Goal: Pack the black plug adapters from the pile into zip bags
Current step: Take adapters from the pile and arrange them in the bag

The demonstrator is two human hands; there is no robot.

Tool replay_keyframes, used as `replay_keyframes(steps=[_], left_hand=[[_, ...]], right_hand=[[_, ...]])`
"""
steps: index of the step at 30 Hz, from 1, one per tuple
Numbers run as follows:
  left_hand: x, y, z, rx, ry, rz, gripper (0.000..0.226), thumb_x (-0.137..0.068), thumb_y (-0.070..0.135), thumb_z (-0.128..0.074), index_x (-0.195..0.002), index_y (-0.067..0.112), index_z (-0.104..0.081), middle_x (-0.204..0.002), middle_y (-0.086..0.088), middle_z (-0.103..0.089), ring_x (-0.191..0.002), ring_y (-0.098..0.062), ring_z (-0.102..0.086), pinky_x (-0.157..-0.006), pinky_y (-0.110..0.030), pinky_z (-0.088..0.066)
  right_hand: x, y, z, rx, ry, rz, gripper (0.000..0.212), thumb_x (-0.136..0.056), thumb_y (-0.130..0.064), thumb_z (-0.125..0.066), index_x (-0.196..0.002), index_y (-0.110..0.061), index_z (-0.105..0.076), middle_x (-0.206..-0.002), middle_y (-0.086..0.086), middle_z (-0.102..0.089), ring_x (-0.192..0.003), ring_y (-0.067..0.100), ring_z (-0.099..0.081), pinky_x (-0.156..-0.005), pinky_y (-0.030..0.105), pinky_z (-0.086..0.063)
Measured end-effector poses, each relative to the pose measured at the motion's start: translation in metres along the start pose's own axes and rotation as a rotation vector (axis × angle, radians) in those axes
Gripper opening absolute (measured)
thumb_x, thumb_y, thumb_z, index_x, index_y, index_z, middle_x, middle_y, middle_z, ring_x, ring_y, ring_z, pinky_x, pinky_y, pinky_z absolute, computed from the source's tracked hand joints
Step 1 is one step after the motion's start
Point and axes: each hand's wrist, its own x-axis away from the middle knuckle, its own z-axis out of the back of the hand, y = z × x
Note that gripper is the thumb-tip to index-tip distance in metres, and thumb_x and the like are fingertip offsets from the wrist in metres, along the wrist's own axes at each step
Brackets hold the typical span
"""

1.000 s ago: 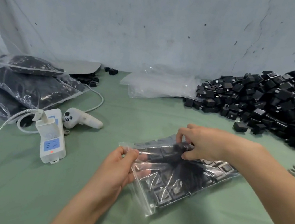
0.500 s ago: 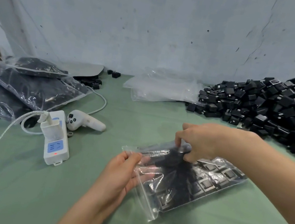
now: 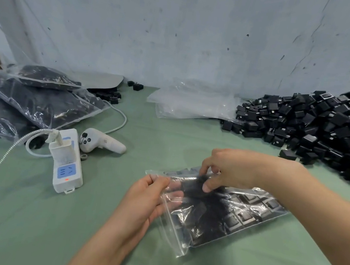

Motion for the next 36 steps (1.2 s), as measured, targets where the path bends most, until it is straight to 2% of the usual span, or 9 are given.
replay_keyframes(steps=[4,9,13,19,21,23,25,28,36], left_hand=[[0.001,0.000,0.001,-0.005,-0.009,-0.003,0.013,-0.096,0.008,-0.058,-0.103,-0.003,-0.060,-0.101,-0.013,-0.076,-0.088,-0.027,-0.075,-0.067,-0.029,-0.060],[0.002,0.000,0.001,0.011,-0.025,-0.007,0.015,-0.098,0.007,-0.055,-0.106,-0.005,-0.059,-0.099,-0.011,-0.077,-0.088,-0.029,-0.075,-0.065,-0.027,-0.059],[0.003,0.001,-0.002,0.013,-0.027,-0.004,0.021,-0.100,0.007,-0.052,-0.112,-0.009,-0.057,-0.101,-0.013,-0.076,-0.085,-0.025,-0.075,-0.062,-0.027,-0.059],[0.000,0.002,-0.003,0.010,-0.032,-0.005,0.031,-0.102,0.006,-0.048,-0.124,-0.015,-0.051,-0.112,-0.023,-0.071,-0.096,-0.030,-0.072,-0.076,-0.037,-0.062],[0.000,0.003,-0.003,0.019,-0.012,-0.026,0.026,-0.101,0.005,-0.049,-0.116,-0.015,-0.052,-0.104,-0.021,-0.073,-0.086,-0.028,-0.074,-0.069,-0.034,-0.062],[0.001,0.003,-0.003,0.029,0.001,-0.040,0.015,-0.100,0.004,-0.050,-0.107,-0.009,-0.054,-0.092,-0.018,-0.075,-0.080,-0.027,-0.074,-0.064,-0.031,-0.061],[0.002,0.003,-0.003,0.031,0.001,-0.036,0.011,-0.100,0.004,-0.050,-0.103,-0.006,-0.055,-0.094,-0.020,-0.075,-0.085,-0.030,-0.074,-0.066,-0.031,-0.062],[0.002,0.002,-0.001,0.023,-0.011,-0.015,0.022,-0.101,0.005,-0.050,-0.111,-0.014,-0.054,-0.099,-0.020,-0.074,-0.081,-0.026,-0.074,-0.066,-0.031,-0.061],[0.001,0.001,0.003,-0.008,-0.022,0.013,0.027,-0.100,0.008,-0.052,-0.117,-0.014,-0.053,-0.104,-0.016,-0.075,-0.089,-0.028,-0.075,-0.070,-0.032,-0.062]], right_hand=[[0.000,-0.001,-0.004,-0.029,0.027,0.014,0.037,-0.087,-0.051,-0.069,-0.122,-0.039,-0.061,-0.095,-0.018,-0.041,-0.100,0.015,-0.053,-0.082,0.032,-0.043],[0.009,-0.007,-0.014,0.194,0.135,0.085,0.042,-0.096,-0.054,-0.053,-0.137,-0.046,-0.050,-0.102,-0.011,-0.035,-0.105,0.026,-0.061,-0.073,0.031,-0.038],[0.014,-0.007,-0.014,0.204,0.178,0.075,0.042,-0.097,-0.056,-0.049,-0.138,-0.048,-0.048,-0.102,-0.011,-0.034,-0.100,0.024,-0.062,-0.071,0.032,-0.042],[0.019,-0.009,-0.022,0.184,0.218,0.035,0.041,-0.097,-0.057,-0.049,-0.137,-0.050,-0.046,-0.106,-0.009,-0.040,-0.104,0.023,-0.060,-0.085,0.039,-0.050],[0.020,-0.011,-0.027,0.198,0.237,0.020,0.043,-0.098,-0.056,-0.046,-0.140,-0.050,-0.043,-0.116,-0.007,-0.045,-0.104,0.026,-0.060,-0.092,0.042,-0.049],[0.021,-0.010,-0.031,0.187,0.270,-0.001,0.046,-0.098,-0.056,-0.046,-0.143,-0.048,-0.041,-0.121,-0.006,-0.045,-0.104,0.026,-0.060,-0.087,0.040,-0.049],[0.025,-0.008,-0.037,0.170,0.303,-0.032,0.049,-0.097,-0.056,-0.047,-0.144,-0.045,-0.040,-0.122,-0.006,-0.045,-0.103,0.024,-0.060,-0.080,0.037,-0.050],[0.031,-0.008,-0.043,0.155,0.299,-0.077,0.051,-0.096,-0.056,-0.049,-0.144,-0.044,-0.040,-0.125,-0.006,-0.043,-0.101,0.020,-0.061,-0.081,0.039,-0.053],[0.011,-0.027,-0.016,0.386,0.084,-0.041,0.052,-0.086,-0.047,-0.062,-0.130,-0.022,-0.051,-0.124,0.005,-0.043,-0.089,0.033,-0.064,-0.062,0.036,-0.041]])
